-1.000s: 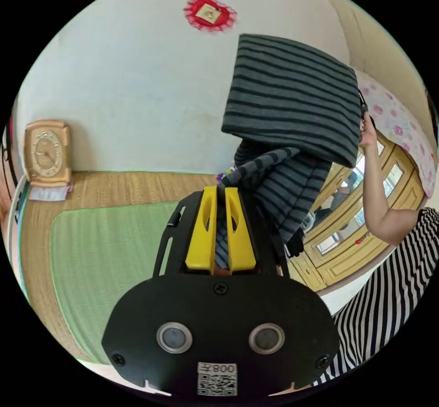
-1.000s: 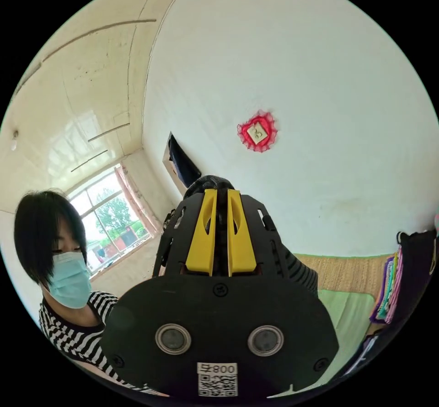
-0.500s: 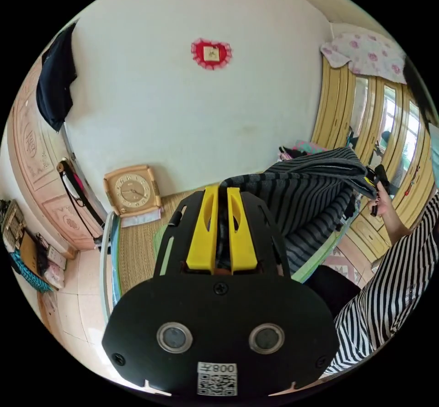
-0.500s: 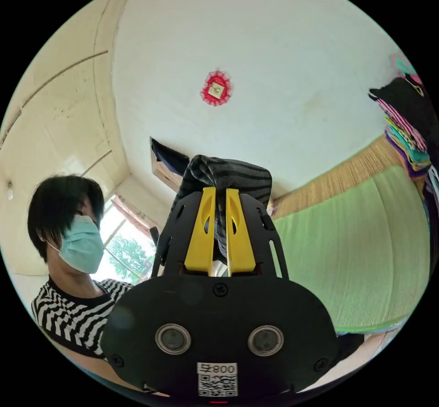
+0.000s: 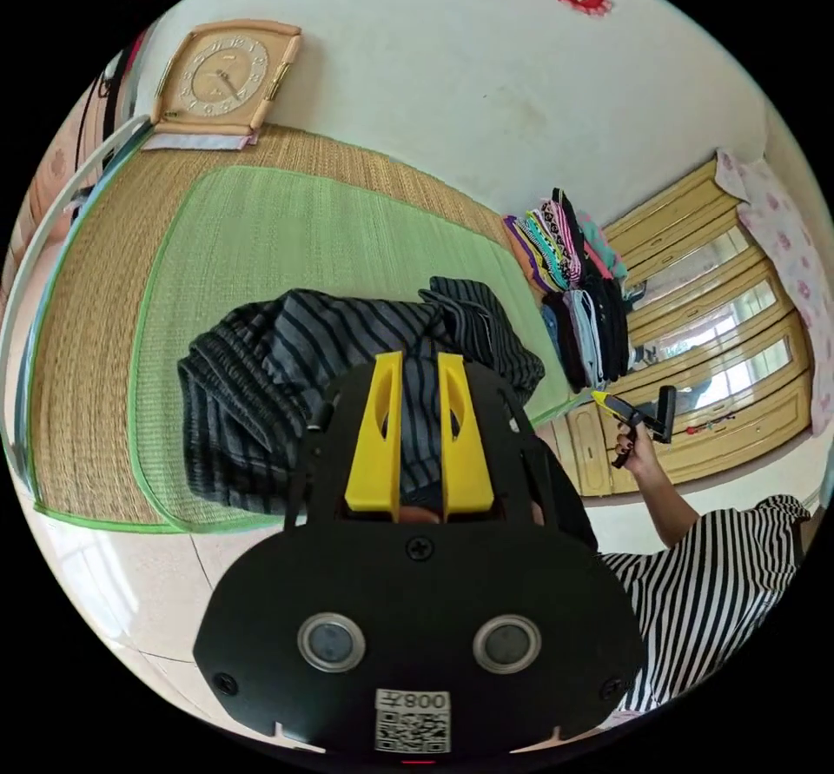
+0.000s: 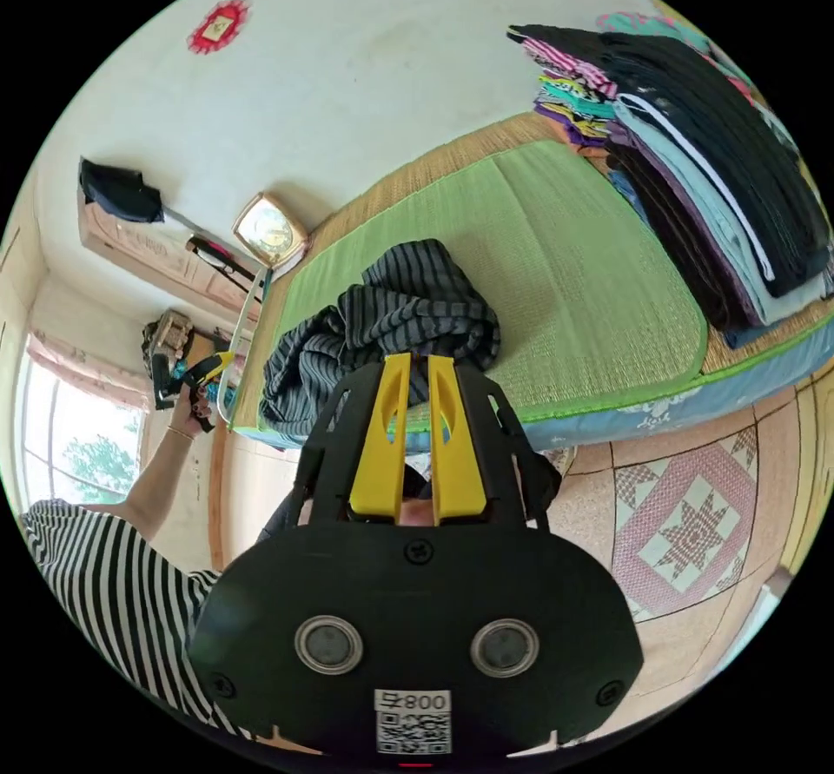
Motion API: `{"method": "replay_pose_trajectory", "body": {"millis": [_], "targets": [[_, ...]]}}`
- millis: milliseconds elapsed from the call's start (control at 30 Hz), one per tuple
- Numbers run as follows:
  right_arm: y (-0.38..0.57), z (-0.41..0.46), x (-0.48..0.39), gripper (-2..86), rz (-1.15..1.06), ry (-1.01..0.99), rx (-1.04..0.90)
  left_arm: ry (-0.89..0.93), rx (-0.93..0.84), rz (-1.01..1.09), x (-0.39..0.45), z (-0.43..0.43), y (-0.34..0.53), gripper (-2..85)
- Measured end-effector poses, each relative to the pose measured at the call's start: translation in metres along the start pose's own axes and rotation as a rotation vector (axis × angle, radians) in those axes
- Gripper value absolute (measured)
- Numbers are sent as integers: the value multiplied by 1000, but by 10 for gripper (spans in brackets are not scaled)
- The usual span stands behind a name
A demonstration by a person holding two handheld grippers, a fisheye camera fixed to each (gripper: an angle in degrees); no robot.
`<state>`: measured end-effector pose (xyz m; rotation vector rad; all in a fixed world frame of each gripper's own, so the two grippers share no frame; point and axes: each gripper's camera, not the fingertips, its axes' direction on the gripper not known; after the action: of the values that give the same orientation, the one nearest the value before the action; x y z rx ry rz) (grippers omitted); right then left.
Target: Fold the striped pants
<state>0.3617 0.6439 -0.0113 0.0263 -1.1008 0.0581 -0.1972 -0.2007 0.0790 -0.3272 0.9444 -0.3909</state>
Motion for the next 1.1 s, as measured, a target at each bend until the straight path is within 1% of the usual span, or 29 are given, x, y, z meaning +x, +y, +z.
{"method": "replay_pose_trajectory", "body": {"millis": [67,133,200,267,333,367,433,500,567,633,733,800,833,900,1000,1100], "targets": [[-23,35,-26,61,-123,49,-57,23,-30,-65,-19,-2,9,88],[-51,81,-59,78,-267,101,-121,94,-74,-152,-43,3,20,106],[-71,114,-81,90,-349,126,-159,169,-95,-234,-63,9,25,117],[-88,142,-99,100,-416,159,-173,233,-73,-314,-82,10,26,129],[-113,177,-121,112,-486,209,-184,307,1,-444,-110,8,24,138],[-118,185,-125,114,-498,219,-183,328,22,-487,-119,7,24,140],[-141,218,-140,118,-520,236,-187,426,118,-669,-151,3,29,143],[-156,245,-146,120,-513,249,-204,477,184,-765,-170,-2,34,136],[-170,272,-149,118,-482,230,-245,485,223,-811,-184,-11,36,118],[-185,305,-152,107,-437,248,-295,496,287,-855,-198,-26,35,79],[-197,333,-151,67,-392,317,-335,507,298,-867,-212,-46,29,53],[-202,339,-149,16,-359,337,-330,513,294,-843,-217,-58,23,48],[-206,340,-148,9,-350,319,-333,526,299,-825,-221,-67,19,46],[-210,339,-146,3,-331,311,-336,548,305,-780,-226,-83,12,44],[-216,329,-145,5,-302,312,-289,570,298,-680,-234,-112,-1,44],[-219,326,-156,33,-271,291,-228,578,264,-611,-242,-133,-9,44]]}}
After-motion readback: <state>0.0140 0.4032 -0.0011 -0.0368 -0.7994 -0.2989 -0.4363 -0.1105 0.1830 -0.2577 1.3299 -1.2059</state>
